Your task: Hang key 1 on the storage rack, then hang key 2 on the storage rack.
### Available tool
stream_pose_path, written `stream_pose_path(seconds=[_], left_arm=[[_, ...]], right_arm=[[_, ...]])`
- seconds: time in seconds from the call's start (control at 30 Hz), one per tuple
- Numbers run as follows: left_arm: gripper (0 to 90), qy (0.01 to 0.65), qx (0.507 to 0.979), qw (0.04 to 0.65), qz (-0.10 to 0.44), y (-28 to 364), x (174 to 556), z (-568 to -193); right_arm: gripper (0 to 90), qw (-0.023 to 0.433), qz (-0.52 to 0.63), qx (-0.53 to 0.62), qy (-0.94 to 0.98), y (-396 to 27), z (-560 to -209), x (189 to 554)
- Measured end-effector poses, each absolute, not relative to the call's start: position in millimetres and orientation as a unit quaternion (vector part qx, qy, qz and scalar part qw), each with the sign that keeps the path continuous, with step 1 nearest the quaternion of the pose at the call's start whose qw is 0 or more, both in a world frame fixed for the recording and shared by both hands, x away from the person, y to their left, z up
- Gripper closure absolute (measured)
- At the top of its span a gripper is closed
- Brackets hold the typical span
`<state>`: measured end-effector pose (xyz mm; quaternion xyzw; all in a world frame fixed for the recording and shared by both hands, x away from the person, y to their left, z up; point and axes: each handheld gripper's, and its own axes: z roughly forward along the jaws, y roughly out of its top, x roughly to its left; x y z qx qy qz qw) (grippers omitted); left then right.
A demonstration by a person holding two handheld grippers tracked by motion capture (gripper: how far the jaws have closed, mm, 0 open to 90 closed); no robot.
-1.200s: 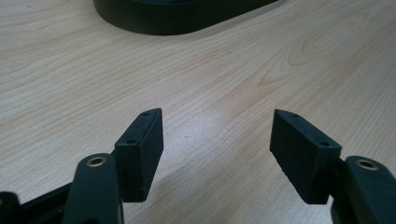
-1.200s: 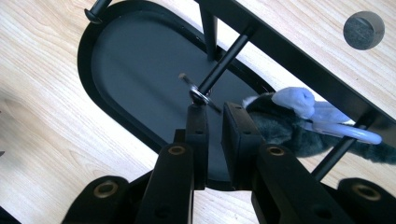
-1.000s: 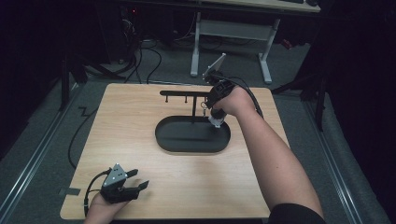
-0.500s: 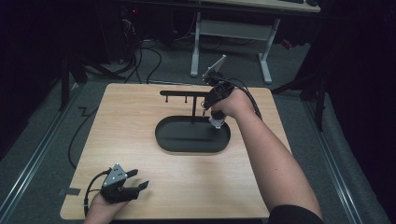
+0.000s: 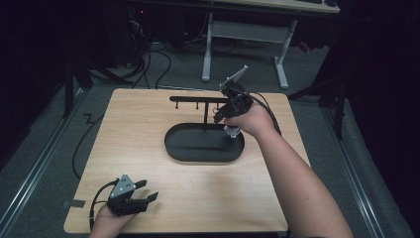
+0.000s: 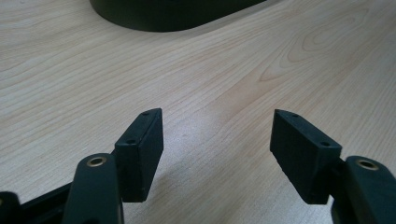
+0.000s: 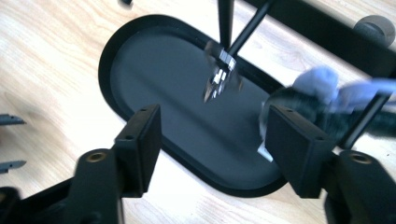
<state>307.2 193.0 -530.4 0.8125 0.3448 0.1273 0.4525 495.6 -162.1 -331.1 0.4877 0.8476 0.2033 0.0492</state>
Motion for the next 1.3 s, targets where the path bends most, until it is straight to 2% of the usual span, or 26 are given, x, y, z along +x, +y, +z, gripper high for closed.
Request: stream_pose_path(seconds=[0.13,0.17,0.27,0.37,0.43,0.57,0.7,0.8,0.97,1.03,1.1,1.17,1.3], left_arm=[[35.5,0.342,0.815,0.450,0.127,192,307,-530],[35.5,0.343,0.815,0.450,0.126,191,307,-530],[35.5,0.343,0.815,0.450,0.127,190,306,-531],[35.5,0.343,0.817,0.446,0.126,189,306,-532],[35.5,0.343,0.817,0.445,0.125,188,306,-532],[35.4,0.342,0.819,0.444,0.126,187,306,-532],[35.4,0.341,0.817,0.448,0.126,187,305,-531],[35.4,0.341,0.815,0.451,0.125,188,300,-530],[35.4,0.337,0.817,0.450,0.133,186,299,-529],[35.4,0.338,0.815,0.451,0.135,186,299,-527],[35.3,0.345,0.806,0.461,0.133,184,299,-524],[35.3,0.345,0.806,0.461,0.136,183,298,-524],[35.2,0.347,0.806,0.461,0.136,180,299,-523]], right_arm=[[31.0,0.061,0.217,0.482,0.847,-167,-338,480],[30.4,0.077,0.230,0.475,0.846,-171,-344,467],[30.6,0.094,0.244,0.470,0.843,-176,-351,453],[32.2,0.127,0.283,0.461,0.831,-189,-374,419],[32.2,0.132,0.286,0.458,0.831,-192,-380,414],[33.3,0.150,0.308,0.464,0.817,-209,-425,378],[33.4,0.160,0.323,0.467,0.807,-220,-447,360],[33.4,0.190,0.349,0.464,0.792,-235,-479,327],[31.4,0.212,0.375,0.473,0.768,-255,-511,295],[30.7,0.210,0.378,0.475,0.767,-258,-513,293],[25.9,0.206,0.377,0.482,0.763,-265,-514,289],[25.9,0.218,0.376,0.483,0.760,-269,-514,287],[25.1,0.210,0.382,0.485,0.758,-271,-517,286]])
